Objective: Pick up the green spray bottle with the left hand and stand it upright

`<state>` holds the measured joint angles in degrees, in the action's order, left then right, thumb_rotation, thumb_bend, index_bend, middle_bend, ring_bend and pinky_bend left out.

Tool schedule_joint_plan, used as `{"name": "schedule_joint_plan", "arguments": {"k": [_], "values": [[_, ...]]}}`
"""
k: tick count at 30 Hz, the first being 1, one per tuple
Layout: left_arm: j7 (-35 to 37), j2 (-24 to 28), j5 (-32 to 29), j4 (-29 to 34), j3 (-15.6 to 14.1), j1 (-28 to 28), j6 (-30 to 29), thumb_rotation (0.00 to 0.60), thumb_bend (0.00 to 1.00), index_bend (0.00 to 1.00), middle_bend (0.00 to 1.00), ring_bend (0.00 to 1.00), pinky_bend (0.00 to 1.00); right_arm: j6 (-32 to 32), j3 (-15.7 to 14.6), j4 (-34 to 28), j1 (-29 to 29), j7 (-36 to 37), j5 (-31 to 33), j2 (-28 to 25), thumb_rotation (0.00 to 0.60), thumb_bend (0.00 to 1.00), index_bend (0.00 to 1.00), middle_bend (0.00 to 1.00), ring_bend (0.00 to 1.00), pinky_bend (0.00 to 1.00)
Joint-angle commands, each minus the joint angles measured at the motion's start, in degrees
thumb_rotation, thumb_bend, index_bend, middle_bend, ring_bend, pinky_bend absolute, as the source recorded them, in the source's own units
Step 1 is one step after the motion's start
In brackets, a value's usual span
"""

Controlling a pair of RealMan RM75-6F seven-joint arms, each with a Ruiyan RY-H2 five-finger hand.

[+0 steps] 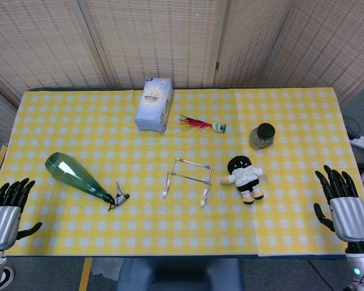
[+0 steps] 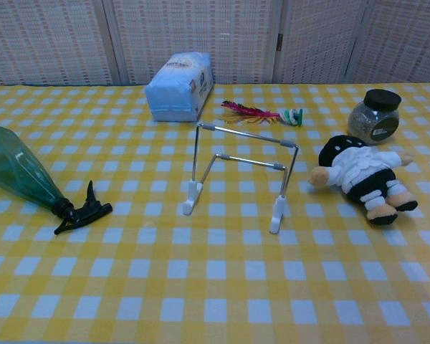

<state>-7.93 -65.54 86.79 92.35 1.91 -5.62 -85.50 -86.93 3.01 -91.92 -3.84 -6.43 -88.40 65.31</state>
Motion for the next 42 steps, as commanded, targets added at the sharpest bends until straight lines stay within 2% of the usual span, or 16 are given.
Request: {"name": "schedule_joint_plan", "arguments": {"k": [1, 6, 7, 9, 10, 12, 13, 14, 17, 20, 25, 29, 34, 42], "values": [[0.0, -0.1, 0.2, -0.1, 0.0, -0.1, -0.1, 0.600, 0.15, 0.09, 0.10, 0.09, 0.04, 0.0, -0.1, -0.1, 0.0, 0.0, -0.1, 0.0, 0.600, 0.46, 0.00, 0.00, 0.00, 0.00], [1.1, -0.6, 1.1, -0.4, -0.1, -0.5, 0.2, 0.600, 0.15, 0.09, 0.11, 0.06, 0.05, -1.1, -0.3, -0.3, 0.5, 0.6, -0.9, -0.4, 0.600, 0.46, 0.00, 0.00, 0.00, 0.00], [1.7, -1.0, 1.5, -0.5, 0.2, -0.8, -0.1, 0.600, 0.15, 0.09, 0.16, 0.10, 0.10, -1.4, -0.3, -0.3, 0.7, 0.7, -0.9, -0.5, 0.600, 0.46, 0.00, 0.00, 0.00, 0.00], [2.4, -2.3, 3.7, -2.2, 0.6, -1.4, -1.4, 0.600, 0.15, 0.13, 0.40, 0.30, 0.41, -2.0, 0.0, -0.4, 1.0, 0.3, -0.5, -0.5, 0.600, 0.46, 0.00, 0.00, 0.00, 0.00], [2.6, -3.0, 4.6, -3.1, 0.7, -1.8, -1.9, 0.600, 0.15, 0.16, 0.61, 0.50, 0.66, -2.2, 0.2, -0.4, 1.1, 0.0, -0.2, -0.5, 0.600, 0.46, 0.00, 0.00, 0.00, 0.00], [3.3, -3.9, 6.5, -4.7, 0.6, -3.0, -1.4, 0.600, 0.16, 0.21, 0.88, 0.76, 0.90, -2.3, 0.5, -0.6, 1.2, -0.1, 0.2, -0.3, 0.600, 0.46, 0.00, 0.00, 0.00, 0.00], [3.8, -4.1, 7.3, -5.2, 0.6, -3.5, -1.2, 0.600, 0.15, 0.24, 0.97, 0.90, 0.97, -2.1, 0.5, -0.6, 1.1, -0.1, 0.2, -0.3, 0.600, 0.46, 0.00, 0.00, 0.00, 0.00], [4.2, -4.2, 8.3, -5.7, 0.6, -4.3, -0.7, 0.600, 0.15, 0.27, 1.00, 0.96, 1.00, -2.0, 0.5, -0.6, 1.0, -0.1, 0.3, -0.3, 0.600, 0.46, 0.00, 0.00, 0.00, 0.00], [4.8, -4.0, 9.8, -6.7, -0.1, -6.6, 2.5, 0.600, 0.15, 0.36, 1.00, 1.00, 1.00, -1.4, 0.5, -0.5, 0.7, 0.1, 0.0, -0.1, 0.600, 0.46, 0.00, 0.00, 0.00, 0.00], [2.8, -3.9, 9.3, -6.9, 0.1, -8.6, 5.7, 0.600, 0.16, 0.38, 1.00, 1.00, 1.00, -1.1, 0.3, -0.4, 0.6, 0.6, -0.3, -0.2, 0.600, 0.46, 0.00, 0.00, 0.00, 0.00], [-0.8, -4.3, 7.7, -5.3, 0.4, -12.0, 11.8, 0.600, 0.16, 0.39, 1.00, 1.00, 1.00, -0.9, 0.8, -0.1, 0.4, 0.6, 0.6, -0.1, 0.600, 0.46, 0.00, 0.00, 0.00, 0.00], [-3.4, -5.4, 6.8, -5.1, 0.6, -14.8, 16.3, 0.600, 0.26, 0.40, 1.00, 1.00, 1.00, -1.2, 1.0, -0.2, 0.5, 1.1, 0.6, -0.3, 0.600, 0.46, 0.00, 0.00, 0.00, 0.00], [-7.0, -8.2, 3.9, -6.5, 1.7, -17.4, 20.3, 0.600, 0.27, 0.40, 1.00, 1.00, 1.00, -2.1, 0.9, -0.5, 1.0, 2.6, 0.0, -1.1, 0.600, 0.46, 0.00, 0.00, 0.00, 0.00], [-7.4, -12.0, -0.3, -9.8, 2.4, -20.9, 25.9, 0.600, 0.27, 0.40, 1.00, 1.00, 1.00, -2.3, 1.7, -0.3, 1.2, 2.7, 1.5, -1.3, 0.600, 0.46, 0.00, 0.00, 0.00, 0.00]]}}
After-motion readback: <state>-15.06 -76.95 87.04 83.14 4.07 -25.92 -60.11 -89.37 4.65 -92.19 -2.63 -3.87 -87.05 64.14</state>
